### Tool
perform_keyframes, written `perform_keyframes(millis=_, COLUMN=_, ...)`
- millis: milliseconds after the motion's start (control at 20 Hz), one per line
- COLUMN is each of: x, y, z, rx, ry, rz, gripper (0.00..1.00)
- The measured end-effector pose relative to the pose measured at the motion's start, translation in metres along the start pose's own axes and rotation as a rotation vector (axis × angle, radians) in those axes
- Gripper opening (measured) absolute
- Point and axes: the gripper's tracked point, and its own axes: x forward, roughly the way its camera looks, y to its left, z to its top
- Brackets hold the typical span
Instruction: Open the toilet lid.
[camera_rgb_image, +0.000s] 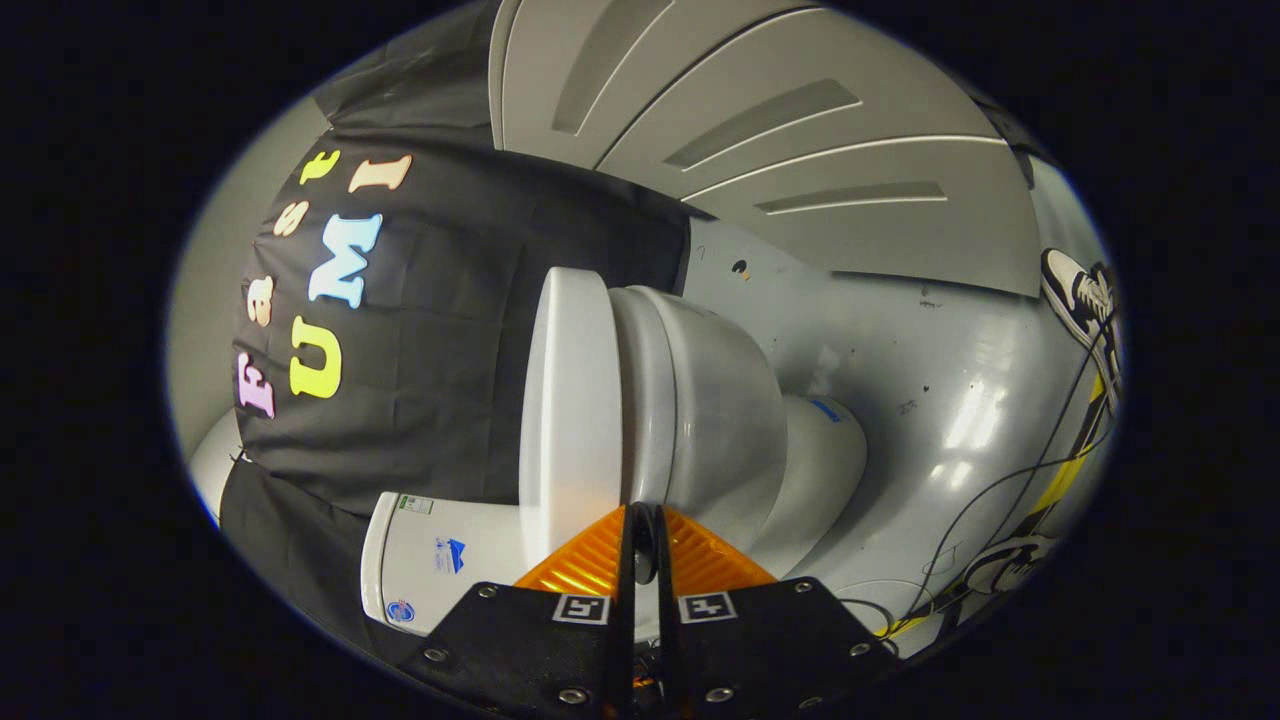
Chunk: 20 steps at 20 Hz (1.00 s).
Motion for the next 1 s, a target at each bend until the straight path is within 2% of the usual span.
perform_keyframes(millis=150, x=0.002, y=0.002, z=-0.001, rx=-0.003, ry=-0.021, rz=0.013, gripper=0.0)
perform_keyframes(millis=400, x=0.002, y=0.006, z=0.001, rx=-0.04, ry=-0.032, rz=-0.013, gripper=0.0)
perform_keyframes(millis=1000, x=-0.019, y=0.053, z=0.002, rx=-0.28, ry=-0.058, rz=-0.078, gripper=0.0)
